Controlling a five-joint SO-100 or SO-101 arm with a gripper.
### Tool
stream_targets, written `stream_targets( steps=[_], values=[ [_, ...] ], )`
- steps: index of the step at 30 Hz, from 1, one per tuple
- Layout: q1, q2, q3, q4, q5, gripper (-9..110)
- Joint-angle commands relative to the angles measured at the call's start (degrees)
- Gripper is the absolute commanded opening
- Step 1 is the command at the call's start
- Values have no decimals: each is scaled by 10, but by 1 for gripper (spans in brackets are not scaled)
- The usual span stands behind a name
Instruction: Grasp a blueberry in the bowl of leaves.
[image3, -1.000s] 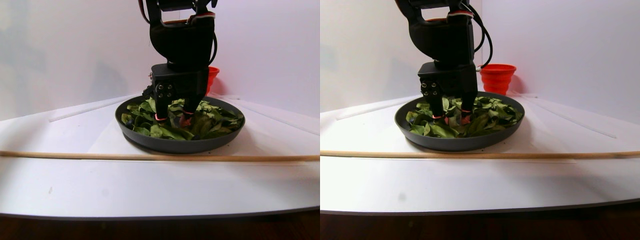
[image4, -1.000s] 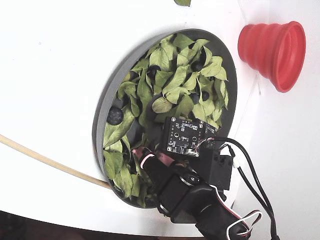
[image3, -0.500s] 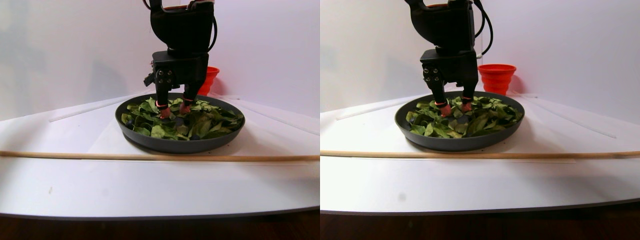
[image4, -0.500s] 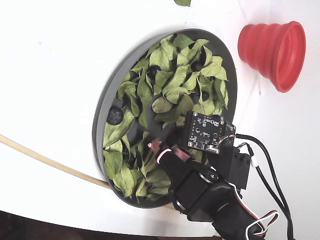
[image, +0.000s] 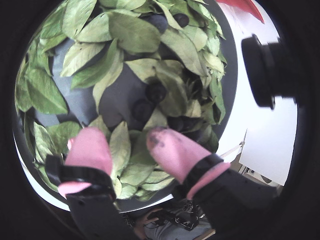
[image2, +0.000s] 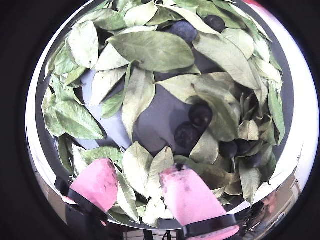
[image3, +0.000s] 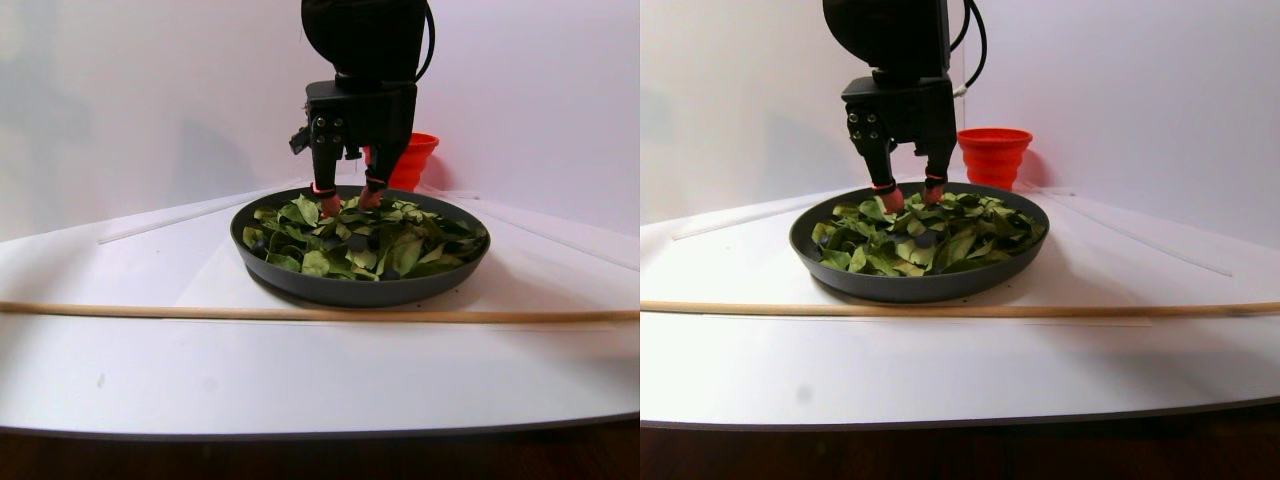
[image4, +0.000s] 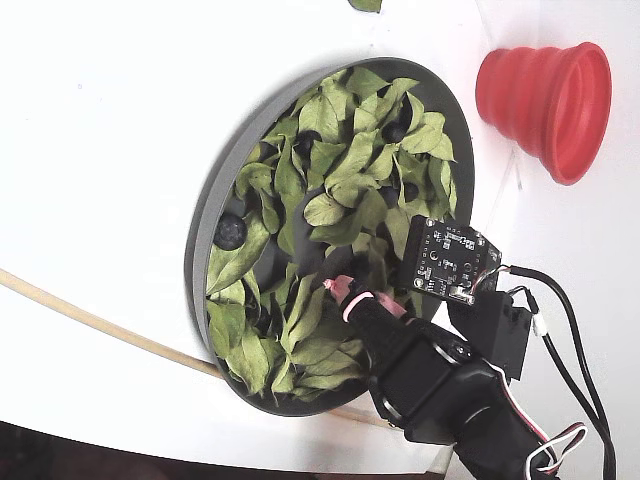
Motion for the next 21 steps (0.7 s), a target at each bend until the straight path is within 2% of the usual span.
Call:
stream_targets(
  steps=[1,21],
  values=[
    [0,55,-36,4,8,17],
    [17,9,-98,0,25,17]
  ],
)
